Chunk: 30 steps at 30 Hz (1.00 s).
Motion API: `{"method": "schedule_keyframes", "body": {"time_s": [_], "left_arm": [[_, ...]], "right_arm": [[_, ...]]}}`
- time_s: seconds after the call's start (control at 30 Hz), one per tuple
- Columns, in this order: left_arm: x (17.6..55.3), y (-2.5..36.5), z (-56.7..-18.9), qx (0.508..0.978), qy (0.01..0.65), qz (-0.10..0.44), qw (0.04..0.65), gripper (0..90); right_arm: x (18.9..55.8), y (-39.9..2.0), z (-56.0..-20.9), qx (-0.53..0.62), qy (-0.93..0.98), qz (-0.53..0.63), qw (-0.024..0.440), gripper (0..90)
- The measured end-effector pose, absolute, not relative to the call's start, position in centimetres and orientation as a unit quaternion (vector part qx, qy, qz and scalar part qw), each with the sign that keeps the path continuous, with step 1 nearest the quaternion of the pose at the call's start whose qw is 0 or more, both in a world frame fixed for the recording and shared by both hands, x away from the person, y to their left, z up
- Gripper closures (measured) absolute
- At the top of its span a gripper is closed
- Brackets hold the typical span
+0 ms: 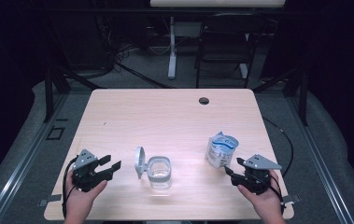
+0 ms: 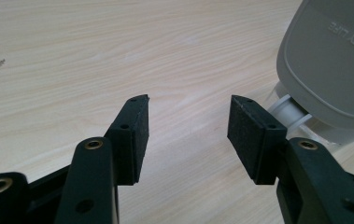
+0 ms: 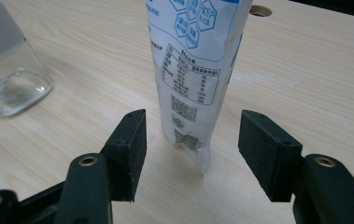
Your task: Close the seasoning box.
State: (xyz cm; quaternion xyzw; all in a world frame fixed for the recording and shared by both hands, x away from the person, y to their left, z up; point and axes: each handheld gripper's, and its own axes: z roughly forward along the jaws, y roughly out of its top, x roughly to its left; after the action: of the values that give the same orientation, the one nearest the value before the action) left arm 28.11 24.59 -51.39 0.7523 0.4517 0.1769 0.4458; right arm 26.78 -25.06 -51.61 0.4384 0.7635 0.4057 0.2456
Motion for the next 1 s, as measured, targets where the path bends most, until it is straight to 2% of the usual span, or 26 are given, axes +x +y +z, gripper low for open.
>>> {"method": "schedule_keyframes", "body": {"time_s": [0.4, 1.0], "left_arm": [[28.5, 25.0, -51.8, 0.752, 0.459, 0.174, 0.441, 48.8], [28.2, 25.5, -51.3, 0.744, 0.464, 0.181, 0.445, 48.8]], "right_arm": [[29.2, -24.7, -52.9, 0.423, 0.773, 0.410, 0.236, 39.7], [30.9, -24.0, -54.0, 0.426, 0.772, 0.416, 0.221, 38.6]]}}
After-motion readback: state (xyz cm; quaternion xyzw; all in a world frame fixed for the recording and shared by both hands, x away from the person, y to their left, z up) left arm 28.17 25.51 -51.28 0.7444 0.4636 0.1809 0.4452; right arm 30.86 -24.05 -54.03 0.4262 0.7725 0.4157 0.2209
